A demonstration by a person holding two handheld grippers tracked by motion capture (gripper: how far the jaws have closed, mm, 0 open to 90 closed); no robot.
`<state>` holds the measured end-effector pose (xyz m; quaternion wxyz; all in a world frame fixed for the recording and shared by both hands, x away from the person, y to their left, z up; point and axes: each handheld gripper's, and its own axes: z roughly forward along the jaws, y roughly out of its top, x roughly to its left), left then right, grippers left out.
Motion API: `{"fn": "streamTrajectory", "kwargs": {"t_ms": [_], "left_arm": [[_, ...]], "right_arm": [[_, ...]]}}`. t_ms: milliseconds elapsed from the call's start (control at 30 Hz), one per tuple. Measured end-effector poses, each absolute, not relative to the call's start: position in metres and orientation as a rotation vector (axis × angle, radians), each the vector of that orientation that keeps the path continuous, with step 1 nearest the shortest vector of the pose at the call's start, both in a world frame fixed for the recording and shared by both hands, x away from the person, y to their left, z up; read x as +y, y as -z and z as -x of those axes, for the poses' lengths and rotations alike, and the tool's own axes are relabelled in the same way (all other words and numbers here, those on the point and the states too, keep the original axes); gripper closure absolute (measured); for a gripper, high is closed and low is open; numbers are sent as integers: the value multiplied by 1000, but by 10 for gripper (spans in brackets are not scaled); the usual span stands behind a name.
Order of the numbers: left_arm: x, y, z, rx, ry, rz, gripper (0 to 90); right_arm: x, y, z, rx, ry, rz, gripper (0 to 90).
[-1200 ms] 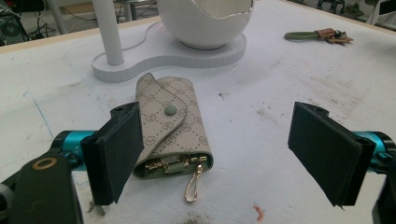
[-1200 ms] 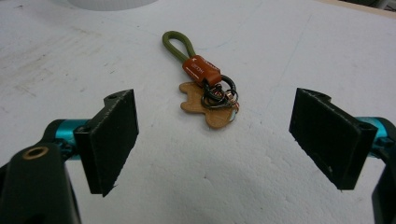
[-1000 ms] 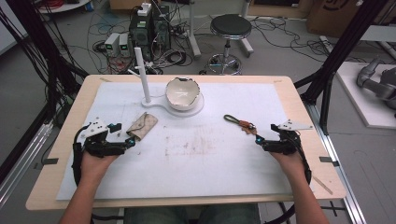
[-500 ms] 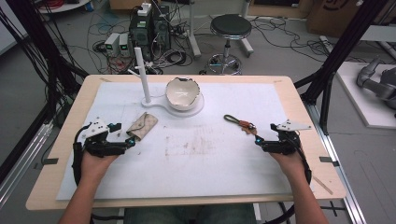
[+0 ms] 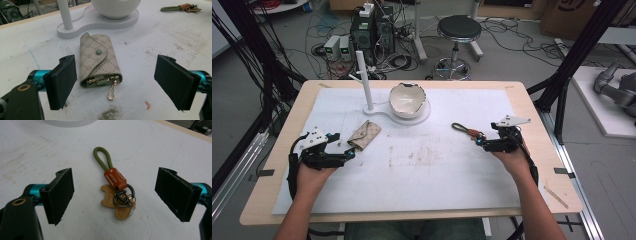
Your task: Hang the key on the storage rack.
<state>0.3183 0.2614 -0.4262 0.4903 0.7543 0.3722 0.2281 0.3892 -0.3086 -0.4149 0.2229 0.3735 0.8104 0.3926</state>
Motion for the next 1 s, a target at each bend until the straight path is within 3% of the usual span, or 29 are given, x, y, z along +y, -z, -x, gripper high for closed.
{"fn": "streamTrajectory", "kwargs": {"t_ms": [433,700,767,800,1000], "left_arm": [[262,427,-318,904,-552,-1834,180],[264,428,-318,911,-553,-1837,180],[263,428,-318,911,-554,-1839,180],[262,428,-318,904,-557,-1852,180],[261,427,-317,900,-563,-1857,180]], "right_arm": [[-280,432,-432,2356,-898,-1047,161],[-274,446,-441,2412,-810,-1041,275],[-276,447,-443,2418,-846,-1074,317],[-277,446,-442,2451,-876,-1067,407],[-276,445,-441,2478,-878,-1033,498]]}}
